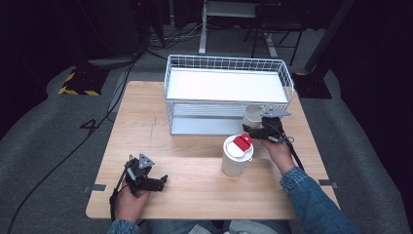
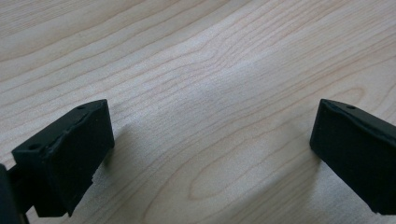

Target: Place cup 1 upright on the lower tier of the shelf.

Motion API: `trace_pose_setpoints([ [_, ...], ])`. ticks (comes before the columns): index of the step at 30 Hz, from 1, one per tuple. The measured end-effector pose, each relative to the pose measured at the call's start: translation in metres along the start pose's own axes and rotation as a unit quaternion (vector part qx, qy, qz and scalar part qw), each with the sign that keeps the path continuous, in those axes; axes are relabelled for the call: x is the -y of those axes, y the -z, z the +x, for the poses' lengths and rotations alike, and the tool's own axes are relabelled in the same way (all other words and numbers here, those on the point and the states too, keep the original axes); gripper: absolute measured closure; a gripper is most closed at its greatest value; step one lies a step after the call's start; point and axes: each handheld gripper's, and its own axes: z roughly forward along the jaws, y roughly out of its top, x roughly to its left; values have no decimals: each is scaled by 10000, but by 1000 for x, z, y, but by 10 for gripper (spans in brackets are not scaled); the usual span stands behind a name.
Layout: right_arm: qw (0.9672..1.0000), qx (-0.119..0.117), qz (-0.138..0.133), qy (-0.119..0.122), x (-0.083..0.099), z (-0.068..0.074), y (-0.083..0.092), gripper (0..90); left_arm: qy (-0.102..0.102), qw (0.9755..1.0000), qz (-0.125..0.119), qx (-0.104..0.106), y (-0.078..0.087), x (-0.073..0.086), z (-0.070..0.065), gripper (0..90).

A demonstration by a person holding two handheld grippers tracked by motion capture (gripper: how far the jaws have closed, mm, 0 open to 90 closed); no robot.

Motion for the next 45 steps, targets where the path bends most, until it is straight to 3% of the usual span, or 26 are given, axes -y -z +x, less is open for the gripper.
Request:
trace_pose_setpoints([
  [14,10000,58,-26,63,2,4,-22,233,-22,10000,3,-3,0,0,0,1],
  [24,9999,94,-2,-78,3,2,-36,232,4,10000,0,2,0,0,0,1],
  [45,9997,63,-23,-222,2,-4,-48,230,-5,10000,1,1,0,0,0,1],
])
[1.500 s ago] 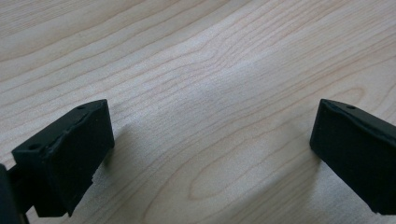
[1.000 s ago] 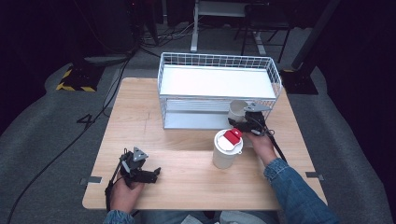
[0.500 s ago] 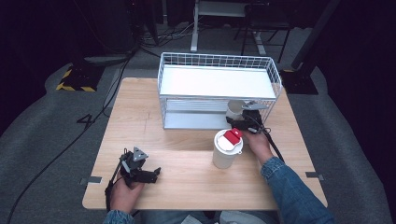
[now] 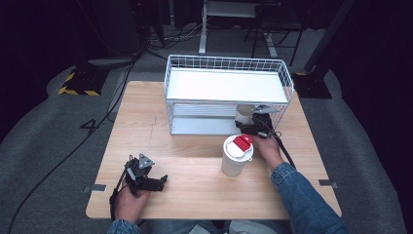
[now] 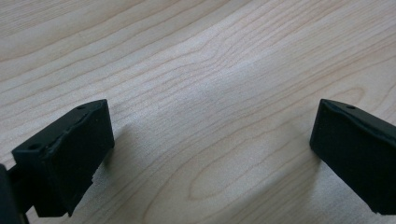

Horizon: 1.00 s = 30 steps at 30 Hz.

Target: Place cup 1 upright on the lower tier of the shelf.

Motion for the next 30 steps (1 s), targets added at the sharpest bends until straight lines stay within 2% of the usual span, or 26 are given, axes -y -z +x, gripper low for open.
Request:
trace_pose_setpoints([
  [6,10000,0,31,36,2,-1,-3,205,9,10000,-2,2,0,0,0,1],
  [12,9998,121,-29,128,1,1,-3,168,-3,10000,0,0,0,0,0,1],
  [17,9999,124,-83,74,0,1,0,152,8,10000,-2,1,0,0,0,2],
  [30,9997,72,-241,-1,-1,-3,22,123,6,10000,1,6,0,0,0,1],
])
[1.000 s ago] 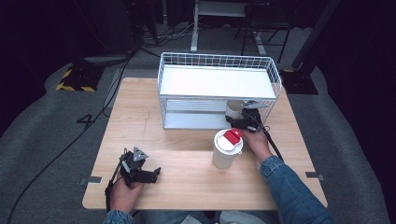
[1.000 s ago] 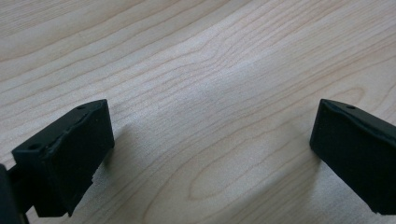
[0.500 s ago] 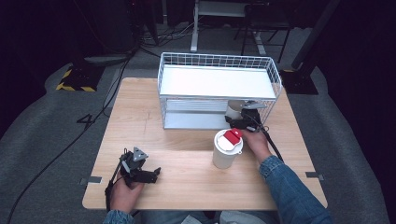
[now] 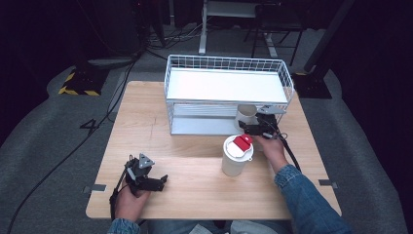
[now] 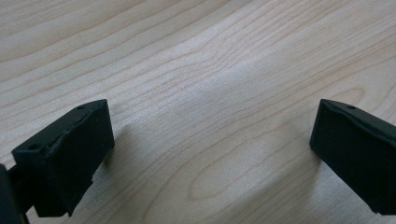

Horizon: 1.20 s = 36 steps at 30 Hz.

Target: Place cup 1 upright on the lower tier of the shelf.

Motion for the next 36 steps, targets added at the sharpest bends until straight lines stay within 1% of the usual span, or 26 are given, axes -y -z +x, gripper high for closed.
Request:
trace_pose_setpoints([
  [3,10000,-57,61,-47,1,-1,5,81,4,10000,0,1,0,0,0,1],
  [4,10000,-44,66,1,2,-2,7,80,15,10000,-12,5,0,0,0,1],
  [6,10000,0,18,-21,4,-2,12,81,-4,10000,-6,-3,0,-1,0,1],
  [8,10000,-30,-30,-85,6,-3,17,86,-13,10000,-2,5,-1,-1,0,1],
  [10,9999,-86,-27,-76,6,-2,22,96,-22,10000,-4,-8,-1,-1,0,1],
  [13,9999,-87,-83,14,6,1,30,92,-20,10000,-2,-5,-1,-2,0,1],
  [14,9999,-97,-73,-6,6,2,33,92,-20,10000,-4,-5,-1,-2,0,1],
  [16,9999,-116,-120,30,7,2,39,92,-1,10000,-18,-7,-2,-2,0,1],
  [21,9997,-167,-165,-28,11,3,57,91,-34,10000,-3,-8,-3,-4,0,1],
  [26,9996,-267,-24,-14,12,2,78,91,-1,10000,2,-28,-4,-6,0,1],
  [28,9997,-235,-68,80,14,2,88,91,-20,10000,12,-37,-4,-6,0,1],
  [30,9995,-262,-56,142,16,3,97,91,-19,10000,10,-38,-4,-6,0,1],
  [33,9992,-310,220,115,20,2,110,91,23,10000,-3,-49,-5,-6,-1,2],
  [36,9995,-254,202,64,26,0,123,91,71,10000,-12,-40,-6,-6,-2,2],
])
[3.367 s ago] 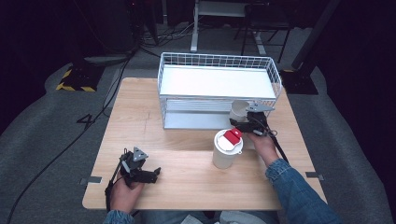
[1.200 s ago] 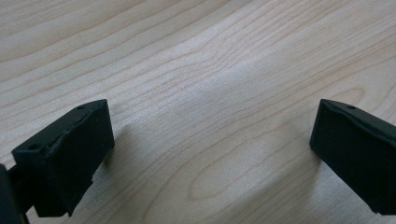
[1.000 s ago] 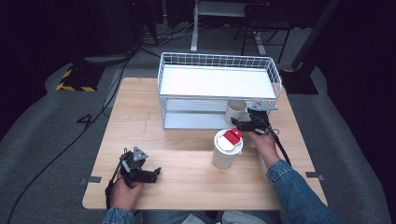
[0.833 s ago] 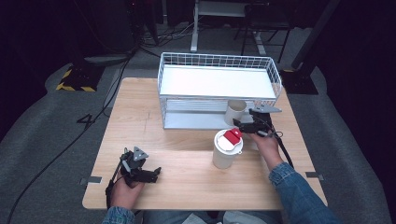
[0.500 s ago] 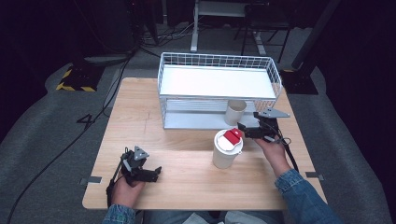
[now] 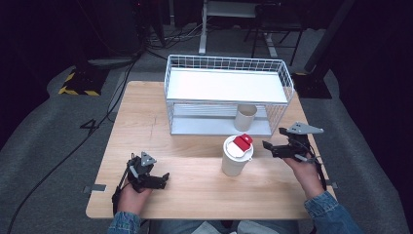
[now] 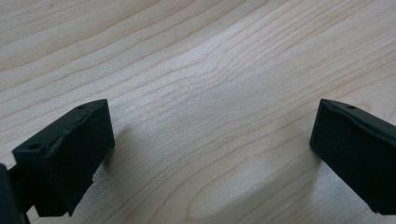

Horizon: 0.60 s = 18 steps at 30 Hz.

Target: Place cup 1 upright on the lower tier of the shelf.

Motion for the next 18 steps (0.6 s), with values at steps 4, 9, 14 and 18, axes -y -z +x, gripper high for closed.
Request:
trace_pose_setpoints([
  [4,9999,104,19,91,9,0,14,91,-92,10000,7,13,0,-1,1,2],
  [9,9999,87,65,73,22,1,28,91,-120,9999,2,30,0,-1,2,2],
  [14,9998,199,67,49,38,2,39,91,-126,9999,5,34,0,-1,2,2],
  [18,9996,285,60,-57,54,0,43,91,-122,9999,12,37,0,-1,2,2],
])
